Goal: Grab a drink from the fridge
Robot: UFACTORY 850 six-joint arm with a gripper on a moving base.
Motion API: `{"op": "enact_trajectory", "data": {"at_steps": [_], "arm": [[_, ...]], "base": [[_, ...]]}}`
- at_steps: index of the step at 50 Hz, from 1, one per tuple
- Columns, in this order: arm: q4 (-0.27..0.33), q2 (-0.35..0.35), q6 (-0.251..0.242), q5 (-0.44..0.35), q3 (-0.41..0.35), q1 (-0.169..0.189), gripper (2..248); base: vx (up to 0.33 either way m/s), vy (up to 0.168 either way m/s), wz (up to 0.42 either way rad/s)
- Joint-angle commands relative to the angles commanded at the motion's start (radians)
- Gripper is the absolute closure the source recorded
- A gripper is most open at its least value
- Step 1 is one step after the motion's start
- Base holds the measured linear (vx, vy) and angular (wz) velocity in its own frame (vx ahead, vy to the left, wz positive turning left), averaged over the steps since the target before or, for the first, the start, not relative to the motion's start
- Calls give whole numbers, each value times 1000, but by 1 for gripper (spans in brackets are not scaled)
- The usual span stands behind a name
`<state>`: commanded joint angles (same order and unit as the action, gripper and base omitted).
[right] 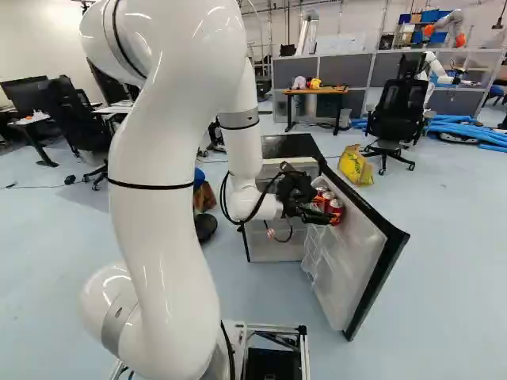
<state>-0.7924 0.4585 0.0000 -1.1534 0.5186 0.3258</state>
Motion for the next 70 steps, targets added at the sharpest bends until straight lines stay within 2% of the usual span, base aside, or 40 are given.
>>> {"op": "enact_trajectory", "data": {"at_steps": [15,70], "arm": [[30,6,0,0,9,12,82],[30,-1,0,32,-2,34,82]], "base": [[0,0,0],[0,0,0]]}}
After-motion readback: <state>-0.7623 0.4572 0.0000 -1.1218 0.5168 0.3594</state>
